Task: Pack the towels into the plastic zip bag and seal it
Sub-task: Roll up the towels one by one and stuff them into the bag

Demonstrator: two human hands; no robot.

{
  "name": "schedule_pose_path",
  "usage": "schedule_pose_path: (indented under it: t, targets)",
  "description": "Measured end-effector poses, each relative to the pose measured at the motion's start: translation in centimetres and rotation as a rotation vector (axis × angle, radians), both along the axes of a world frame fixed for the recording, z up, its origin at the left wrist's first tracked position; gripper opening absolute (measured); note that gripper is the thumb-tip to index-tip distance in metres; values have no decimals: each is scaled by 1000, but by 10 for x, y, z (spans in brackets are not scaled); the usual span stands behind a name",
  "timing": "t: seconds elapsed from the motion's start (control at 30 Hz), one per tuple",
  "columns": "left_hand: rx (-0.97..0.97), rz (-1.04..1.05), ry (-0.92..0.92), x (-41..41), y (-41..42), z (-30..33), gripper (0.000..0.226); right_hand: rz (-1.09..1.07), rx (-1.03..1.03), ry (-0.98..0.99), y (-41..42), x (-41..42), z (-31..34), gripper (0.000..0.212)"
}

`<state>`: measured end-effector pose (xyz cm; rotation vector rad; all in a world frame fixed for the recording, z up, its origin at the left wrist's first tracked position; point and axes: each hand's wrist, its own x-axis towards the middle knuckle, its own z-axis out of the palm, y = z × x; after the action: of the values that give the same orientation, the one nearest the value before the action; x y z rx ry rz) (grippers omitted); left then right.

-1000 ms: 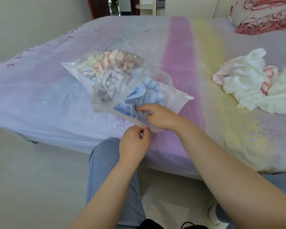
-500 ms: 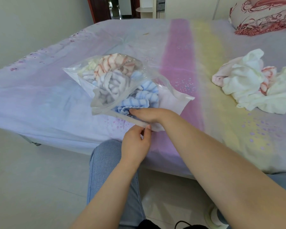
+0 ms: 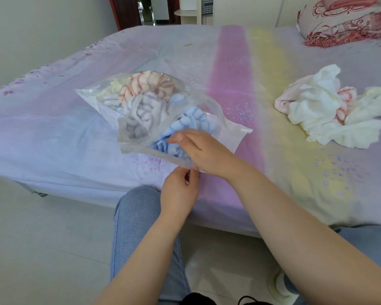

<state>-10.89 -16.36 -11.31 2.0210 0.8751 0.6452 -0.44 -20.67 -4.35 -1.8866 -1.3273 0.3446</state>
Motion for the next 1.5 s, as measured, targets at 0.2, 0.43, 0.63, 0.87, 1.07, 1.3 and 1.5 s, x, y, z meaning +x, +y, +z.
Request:
schedule_pose_path:
  t: [0.2, 0.43, 0.63, 0.87, 1.07, 1.3, 1.5]
  targets:
    - [30, -72, -9, -5, 5, 0, 38, 120, -486, 417, 23, 19, -22, 44]
    - [29, -124, -66, -12, 11, -8, 42, 32, -614, 300, 78, 31, -17, 38]
    - [-4, -158, -9, -6, 18, -3, 31, 19, -643, 253, 82, 39, -30, 29]
    - [-90, -42, -76, 11, -1, 0, 32, 48, -316, 152, 0, 41, -23, 42]
    - [-168, -264, -15, 34, -35, -14, 22, -437, 164, 282, -73, 74, -36, 34]
    - [-113, -484, -1, 70, -63, 1, 14, -1035, -58, -20, -152, 184, -47, 32]
    - [-23, -505, -1, 88, -66, 13, 15, -1023, -360, 49, -197, 233, -77, 57]
